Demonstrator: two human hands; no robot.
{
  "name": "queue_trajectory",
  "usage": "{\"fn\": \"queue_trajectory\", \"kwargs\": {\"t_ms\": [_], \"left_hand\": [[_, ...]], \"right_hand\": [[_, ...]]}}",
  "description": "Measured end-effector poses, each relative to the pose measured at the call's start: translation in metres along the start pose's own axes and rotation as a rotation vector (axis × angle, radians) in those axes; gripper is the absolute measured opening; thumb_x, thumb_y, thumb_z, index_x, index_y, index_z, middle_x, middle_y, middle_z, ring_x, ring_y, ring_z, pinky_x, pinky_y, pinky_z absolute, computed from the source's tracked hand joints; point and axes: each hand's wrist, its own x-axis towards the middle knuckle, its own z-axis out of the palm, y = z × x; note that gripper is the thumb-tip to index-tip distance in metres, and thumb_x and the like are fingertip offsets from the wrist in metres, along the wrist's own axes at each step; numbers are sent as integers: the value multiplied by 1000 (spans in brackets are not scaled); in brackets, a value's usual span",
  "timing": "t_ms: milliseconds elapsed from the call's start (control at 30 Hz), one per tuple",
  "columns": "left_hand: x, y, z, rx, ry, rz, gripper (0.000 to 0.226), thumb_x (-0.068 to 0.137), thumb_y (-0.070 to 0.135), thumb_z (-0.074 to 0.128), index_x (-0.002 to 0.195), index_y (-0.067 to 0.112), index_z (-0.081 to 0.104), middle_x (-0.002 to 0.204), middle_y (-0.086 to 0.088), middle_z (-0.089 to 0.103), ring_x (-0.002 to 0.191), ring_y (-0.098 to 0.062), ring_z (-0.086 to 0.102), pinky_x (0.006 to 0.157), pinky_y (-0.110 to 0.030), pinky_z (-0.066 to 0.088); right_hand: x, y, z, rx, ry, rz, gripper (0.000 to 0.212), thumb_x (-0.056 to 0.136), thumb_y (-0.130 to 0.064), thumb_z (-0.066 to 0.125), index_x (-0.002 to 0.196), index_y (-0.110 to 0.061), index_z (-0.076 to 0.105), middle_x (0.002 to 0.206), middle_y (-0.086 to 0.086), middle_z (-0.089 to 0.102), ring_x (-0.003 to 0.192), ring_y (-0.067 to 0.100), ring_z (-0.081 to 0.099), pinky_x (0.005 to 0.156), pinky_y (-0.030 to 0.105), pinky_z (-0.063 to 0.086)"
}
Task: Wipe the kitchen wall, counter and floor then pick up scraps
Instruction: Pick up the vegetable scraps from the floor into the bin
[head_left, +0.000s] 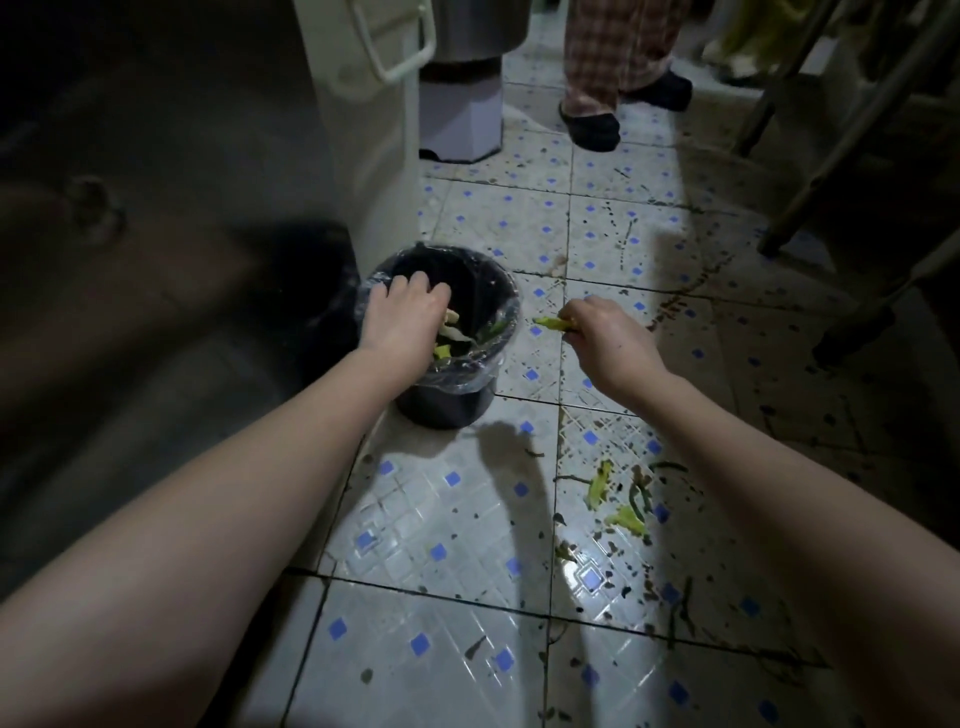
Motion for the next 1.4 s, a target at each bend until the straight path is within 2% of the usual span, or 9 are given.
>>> {"fn": "queue_trajectory", "kwargs": {"t_ms": [133, 267, 467, 667, 733, 900, 1067, 1233, 1400], "left_hand": [[-2, -9, 4, -17, -26, -32, 55, 84, 2, 59, 134, 17, 41, 130, -10, 47, 122, -31, 45, 97, -41, 36], [-6, -17, 6, -23, -36, -32, 56, 84, 3, 60, 135, 16, 41, 130, -10, 47, 123, -31, 44, 96, -41, 37], [-15, -33, 10, -9, -35, -79, 55, 82, 3, 61, 132, 16, 42, 130, -11, 47, 119, -31, 45, 92, -41, 38], [-23, -45, 14, 11, -40, -117, 46, 86, 9, 58, 129, 16, 44, 129, -12, 46, 115, -32, 47, 89, -40, 39], [-25, -46, 15, 12, -37, -119, 44, 87, 9, 57, 128, 16, 45, 127, -11, 48, 114, -32, 47, 88, -41, 39], [-24, -36, 14, 2, -41, -98, 42, 86, 8, 58, 125, 16, 46, 124, -11, 49, 112, -31, 48, 88, -40, 39], [-17, -13, 15, -18, -48, -58, 44, 87, 6, 55, 129, 16, 45, 124, -10, 48, 114, -31, 47, 91, -40, 38], [-9, 25, 16, -43, -42, 22, 35, 90, 14, 53, 125, 16, 47, 122, -10, 50, 110, -32, 49, 87, -42, 38], [0, 64, 22, -21, 25, 145, 33, 93, 25, 50, 123, 14, 47, 120, -11, 51, 106, -31, 51, 83, -41, 40]], "right_hand": [[19, -15, 4, 7, 3, -24, 12, 93, -14, 54, 104, -12, 57, 101, 9, 57, 95, 28, 51, 65, 32, 34], [37, -29, 9, 23, 21, -40, 12, 92, -14, 53, 103, -12, 58, 101, 9, 57, 94, 29, 51, 67, 38, 43], [57, -54, 23, 30, 17, -98, 25, 89, -5, 53, 112, -11, 59, 108, 13, 57, 100, 33, 51, 67, 33, 35], [62, -76, 35, 31, -46, -156, 53, 85, 4, 52, 133, -17, 52, 125, 12, 55, 115, 32, 50, 86, 42, 44], [61, -76, 34, 30, -46, -170, 54, 84, 4, 52, 134, -16, 51, 127, 13, 55, 115, 33, 51, 87, 43, 45], [50, -58, 32, 5, -23, -141, 48, 86, 2, 50, 131, -13, 54, 122, 14, 58, 112, 35, 52, 88, 43, 47], [31, -30, 25, -77, -14, -96, 57, 81, 12, 49, 130, -15, 54, 117, 14, 59, 107, 34, 52, 85, 42, 45], [5, 8, 18, -134, -26, -39, 57, 83, 11, 49, 134, -15, 49, 126, 12, 56, 112, 33, 49, 94, 40, 40], [-30, 46, 13, -147, -43, 37, 51, 86, 5, 50, 133, -16, 50, 127, 10, 56, 115, 31, 48, 96, 40, 37]]}}
